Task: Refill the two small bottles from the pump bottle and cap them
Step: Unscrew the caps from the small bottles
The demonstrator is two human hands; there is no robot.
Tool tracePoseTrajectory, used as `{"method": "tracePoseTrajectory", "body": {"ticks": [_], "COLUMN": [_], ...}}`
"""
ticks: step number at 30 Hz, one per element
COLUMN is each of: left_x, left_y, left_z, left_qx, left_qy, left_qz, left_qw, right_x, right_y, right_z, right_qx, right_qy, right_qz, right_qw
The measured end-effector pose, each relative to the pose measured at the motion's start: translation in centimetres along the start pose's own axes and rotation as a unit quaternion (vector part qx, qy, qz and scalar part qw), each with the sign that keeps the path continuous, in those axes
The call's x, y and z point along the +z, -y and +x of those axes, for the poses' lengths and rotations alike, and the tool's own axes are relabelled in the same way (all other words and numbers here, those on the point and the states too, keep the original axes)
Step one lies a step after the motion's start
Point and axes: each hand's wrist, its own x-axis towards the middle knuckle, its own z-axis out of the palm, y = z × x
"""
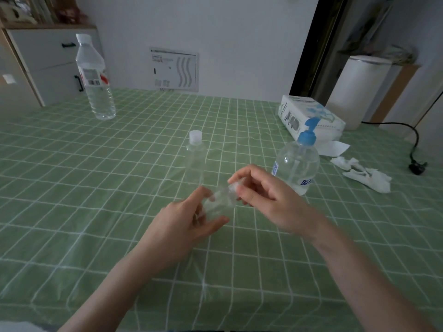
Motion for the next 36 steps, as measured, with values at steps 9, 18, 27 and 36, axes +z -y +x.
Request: {"method": "tracePoseTrajectory", "body": {"ticks": [9, 18, 27, 36], "left_x": [-1.04, -0.91, -0.96, -0.72], "left_y": [-0.18, 0.39, 0.64, 0.43], "left_z": [0.29, -0.20, -0.36, -0.47], "left_qx": [0.016, 0.010, 0.010, 0.000], "left_qy": [-0.014, -0.008, -0.009, -0.001], "left_qz": [0.103, 0.105, 0.098, 0.095], "left_qw": [0.994, 0.994, 0.995, 0.995], "right_x": [0.09, 0.16, 0.07, -0.37], "right_y": [-0.10, 0.25, 0.18, -0.20], "right_z": [0.14, 0.12, 0.00, -0.09], "right_qx": [0.020, 0.034, 0.013, 0.027], "right_qy": [-0.010, 0.016, 0.027, 0.033], "right_qz": [-0.011, -0.029, -0.010, -0.015], "right_qw": [1.000, 0.999, 0.999, 0.999]}}
